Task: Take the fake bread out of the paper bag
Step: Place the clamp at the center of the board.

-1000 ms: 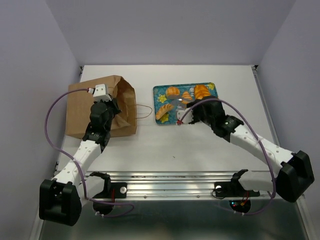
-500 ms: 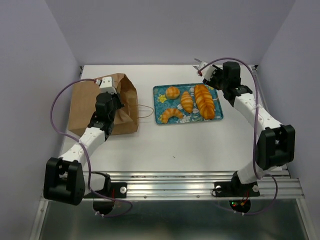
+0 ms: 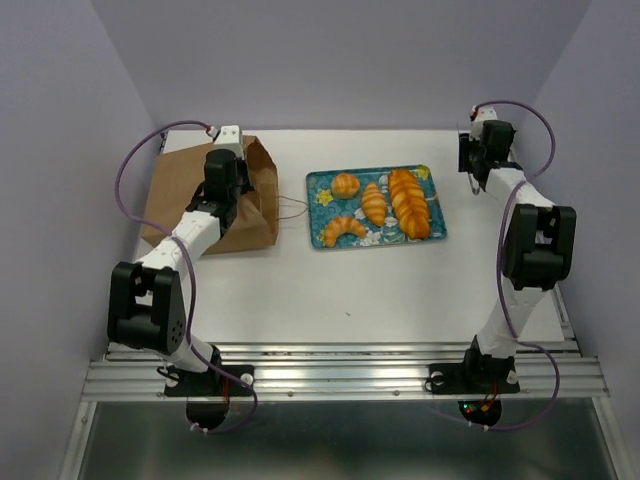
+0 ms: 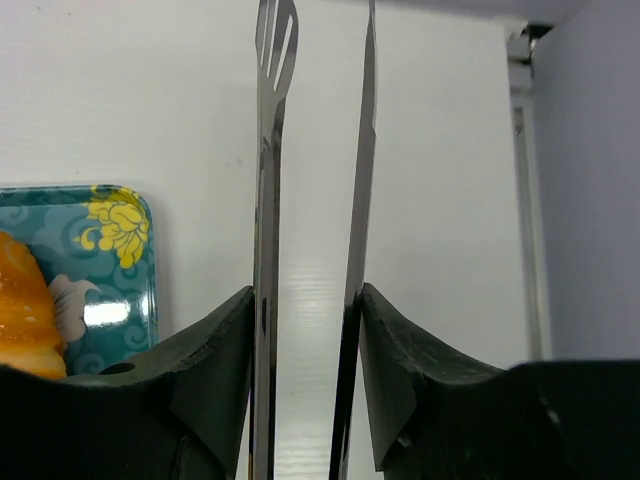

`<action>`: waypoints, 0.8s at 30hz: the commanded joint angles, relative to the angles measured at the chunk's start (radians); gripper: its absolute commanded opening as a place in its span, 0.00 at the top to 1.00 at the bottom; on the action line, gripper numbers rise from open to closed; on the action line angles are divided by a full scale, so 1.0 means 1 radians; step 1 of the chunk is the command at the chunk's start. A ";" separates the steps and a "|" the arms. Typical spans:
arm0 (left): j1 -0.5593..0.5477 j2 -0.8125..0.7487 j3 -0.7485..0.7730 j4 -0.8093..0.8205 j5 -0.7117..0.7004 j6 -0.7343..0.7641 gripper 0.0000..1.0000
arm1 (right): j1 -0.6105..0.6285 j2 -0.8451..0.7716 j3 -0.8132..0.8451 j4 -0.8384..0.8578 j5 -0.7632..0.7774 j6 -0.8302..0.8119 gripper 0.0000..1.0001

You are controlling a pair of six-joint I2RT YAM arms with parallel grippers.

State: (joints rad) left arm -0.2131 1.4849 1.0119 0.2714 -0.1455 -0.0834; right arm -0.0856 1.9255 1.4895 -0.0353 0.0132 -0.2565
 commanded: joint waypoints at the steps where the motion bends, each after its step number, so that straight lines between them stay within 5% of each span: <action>1: 0.011 0.003 0.091 -0.029 0.027 0.031 1.00 | -0.015 0.003 -0.004 0.058 0.071 0.227 0.52; 13: 0.058 -0.061 0.301 -0.199 0.141 -0.140 1.00 | -0.045 0.101 -0.072 -0.067 0.117 0.388 0.46; 20: 0.155 -0.098 0.287 -0.135 0.412 -0.329 1.00 | -0.045 0.102 -0.113 -0.087 0.102 0.375 0.41; 22: 0.204 -0.104 0.260 -0.094 0.521 -0.389 1.00 | -0.045 0.098 -0.130 -0.089 0.105 0.366 0.31; 24: 0.242 -0.101 0.248 -0.057 0.583 -0.453 1.00 | -0.045 0.087 -0.149 -0.089 0.106 0.359 0.00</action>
State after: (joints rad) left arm -0.0288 1.4231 1.2751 0.1032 0.2504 -0.3855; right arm -0.1242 2.0392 1.3586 -0.1459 0.1070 0.1062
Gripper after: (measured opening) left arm 0.026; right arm 0.784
